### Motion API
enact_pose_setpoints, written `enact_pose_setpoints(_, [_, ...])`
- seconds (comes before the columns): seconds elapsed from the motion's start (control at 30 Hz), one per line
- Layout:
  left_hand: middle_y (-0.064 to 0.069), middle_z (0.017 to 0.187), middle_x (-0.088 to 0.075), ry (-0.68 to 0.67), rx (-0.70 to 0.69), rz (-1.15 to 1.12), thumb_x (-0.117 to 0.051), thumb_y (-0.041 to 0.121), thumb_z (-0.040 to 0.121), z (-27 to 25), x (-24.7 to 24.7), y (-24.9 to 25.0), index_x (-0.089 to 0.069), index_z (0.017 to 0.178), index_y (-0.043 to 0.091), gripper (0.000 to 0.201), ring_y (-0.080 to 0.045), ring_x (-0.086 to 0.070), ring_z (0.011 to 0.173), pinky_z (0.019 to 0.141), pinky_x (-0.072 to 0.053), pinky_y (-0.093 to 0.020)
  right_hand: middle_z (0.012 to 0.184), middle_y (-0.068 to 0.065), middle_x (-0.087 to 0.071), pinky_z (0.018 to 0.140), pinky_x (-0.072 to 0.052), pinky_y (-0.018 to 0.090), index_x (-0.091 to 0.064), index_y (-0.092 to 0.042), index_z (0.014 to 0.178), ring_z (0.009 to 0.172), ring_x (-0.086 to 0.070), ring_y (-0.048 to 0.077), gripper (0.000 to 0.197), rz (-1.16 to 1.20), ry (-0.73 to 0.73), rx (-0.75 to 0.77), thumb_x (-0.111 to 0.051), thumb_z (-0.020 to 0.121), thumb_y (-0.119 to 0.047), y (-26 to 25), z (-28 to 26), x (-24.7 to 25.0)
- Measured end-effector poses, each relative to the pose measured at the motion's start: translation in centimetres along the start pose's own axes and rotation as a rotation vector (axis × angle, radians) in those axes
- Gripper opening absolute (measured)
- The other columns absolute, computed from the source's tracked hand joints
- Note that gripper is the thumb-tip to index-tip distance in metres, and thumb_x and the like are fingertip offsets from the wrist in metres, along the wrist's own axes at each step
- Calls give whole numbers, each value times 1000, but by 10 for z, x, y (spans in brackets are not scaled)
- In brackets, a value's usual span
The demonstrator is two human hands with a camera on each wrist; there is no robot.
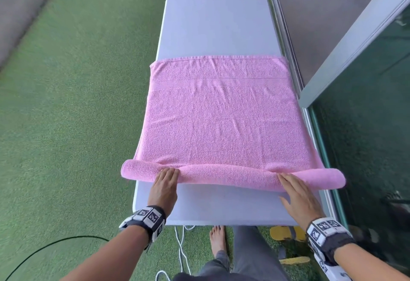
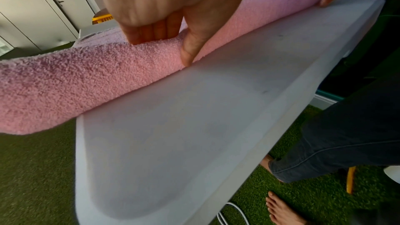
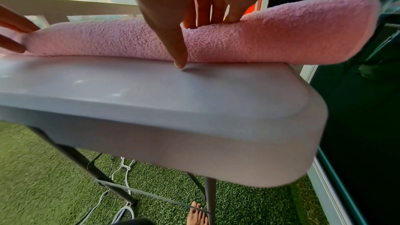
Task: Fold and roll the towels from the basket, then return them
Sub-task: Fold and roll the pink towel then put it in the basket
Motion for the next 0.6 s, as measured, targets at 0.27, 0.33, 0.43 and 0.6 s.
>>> enact_pose_setpoints(0.27, [-11,109,-67,33,32,-44,-63,-20,66,-10,2,3,-62,111,4,51,-27,-63,104,99,-47,-43,109,0,-60,87,-53,37,-65,-9,118,98,-59,22,58,40,74,-75,-78,63,3,-4,0,3])
enact_pose_setpoints(0.33, [-10,109,-67,25,27,-41,-61,-19,66,-26,0,7,-62,111,5,51,-27,-63,104,100,-46,-43,107,-1,-62,86,-52,36,-64,-10,121,97,-61,21,60,57,63,-61,-74,64,5,-6,-15,4])
enact_pose_setpoints(0.43, [-13,110,-66,-32,46,-18,-57,-11,69,-55,-8,9,-61,115,2,47,-29,-63,104,97,-48,-45,104,0,-64,81,-54,36,-60,-9,126,91,-63,20,67,36,49,-7,-78,63,3,-11,-40,5])
enact_pose_setpoints(0.6, [-4,98,-64,-107,19,-15,-48,-4,68,-93,-13,17,-60,104,9,40,-21,-59,90,90,-52,-42,115,2,-66,95,-49,38,-57,-15,125,104,-64,19,59,97,-2,-26,-76,71,0,-8,-75,-7])
Point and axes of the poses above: each hand's wrist, its own z-axis towards the middle knuckle, its own x-axis out of the back of the hand, y = z × x, the point moved 10 cm from there along z, towards the middle knuckle
